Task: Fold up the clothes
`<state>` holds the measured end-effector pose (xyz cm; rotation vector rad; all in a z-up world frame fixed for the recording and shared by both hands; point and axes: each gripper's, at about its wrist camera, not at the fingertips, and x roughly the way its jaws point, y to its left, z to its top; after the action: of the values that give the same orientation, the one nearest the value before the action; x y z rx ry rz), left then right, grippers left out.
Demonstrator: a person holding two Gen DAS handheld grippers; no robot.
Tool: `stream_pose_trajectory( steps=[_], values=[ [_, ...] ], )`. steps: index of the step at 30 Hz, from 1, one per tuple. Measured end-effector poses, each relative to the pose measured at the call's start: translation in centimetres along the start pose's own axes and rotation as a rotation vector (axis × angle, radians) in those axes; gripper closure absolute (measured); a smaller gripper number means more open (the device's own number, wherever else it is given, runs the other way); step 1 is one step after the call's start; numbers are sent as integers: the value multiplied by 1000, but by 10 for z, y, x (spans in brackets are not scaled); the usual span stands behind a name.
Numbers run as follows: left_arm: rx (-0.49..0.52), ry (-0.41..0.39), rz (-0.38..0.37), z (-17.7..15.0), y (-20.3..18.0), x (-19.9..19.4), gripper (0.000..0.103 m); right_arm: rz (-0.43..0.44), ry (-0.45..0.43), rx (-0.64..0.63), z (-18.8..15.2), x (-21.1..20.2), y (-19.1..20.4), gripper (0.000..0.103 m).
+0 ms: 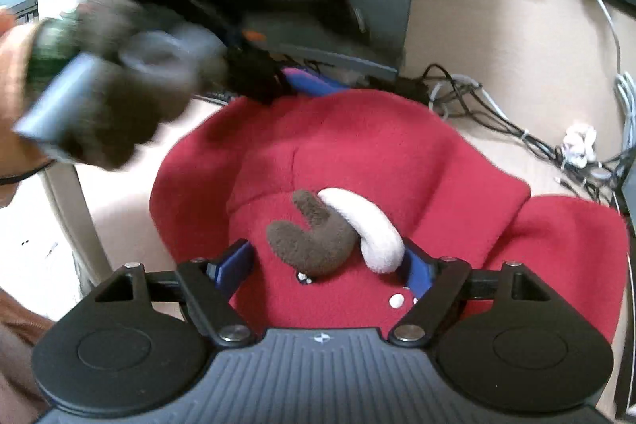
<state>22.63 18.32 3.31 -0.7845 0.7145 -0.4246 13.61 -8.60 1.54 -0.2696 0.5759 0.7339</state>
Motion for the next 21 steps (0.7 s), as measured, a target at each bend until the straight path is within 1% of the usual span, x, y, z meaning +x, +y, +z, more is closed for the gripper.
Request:
stream_pose_trajectory(
  steps=[2,3,5,6,7,8,10,11,12,13,14,16,17,19,21],
  values=[
    [-43,24,13,3,10,16,49,-6,-14,-20,-3,-2,3,23],
    [-64,37,20,4,15,24,46,-1,-12,-20,-1,-4,2,23],
    [-106,61,33,7,24,40,47,31,-23,44,8,-18,-11,23],
    [-123,71,38,9,28,47,43,47,-29,76,13,-25,-18,23],
    [-97,65,26,11,24,38,31,51,-59,127,17,-34,-29,22],
    [-66,35,7,15,21,27,22,38,-87,182,21,-41,-43,20],
    [-7,-22,-31,21,15,5,16,0,-130,291,25,-51,-71,18],
    [-9,-44,-36,24,19,-3,12,-20,-134,341,25,-49,-84,18],
    [-27,-59,-26,27,25,-6,11,-34,-130,400,25,-42,-98,18],
    [-46,-73,-16,29,31,-8,11,-15,-125,469,22,-32,-111,18],
    [-75,-74,-3,30,40,-5,10,4,-119,538,20,-21,-125,18],
    [-113,-62,50,29,55,7,11,2,-73,683,11,10,-146,18],
    [-130,-57,77,28,62,13,14,-6,-56,721,5,20,-153,18],
    [-128,-61,152,27,71,22,15,-23,-22,796,-6,40,-165,18],
    [-143,-65,179,30,78,20,16,-9,-27,804,-7,33,-166,18]
  ],
)
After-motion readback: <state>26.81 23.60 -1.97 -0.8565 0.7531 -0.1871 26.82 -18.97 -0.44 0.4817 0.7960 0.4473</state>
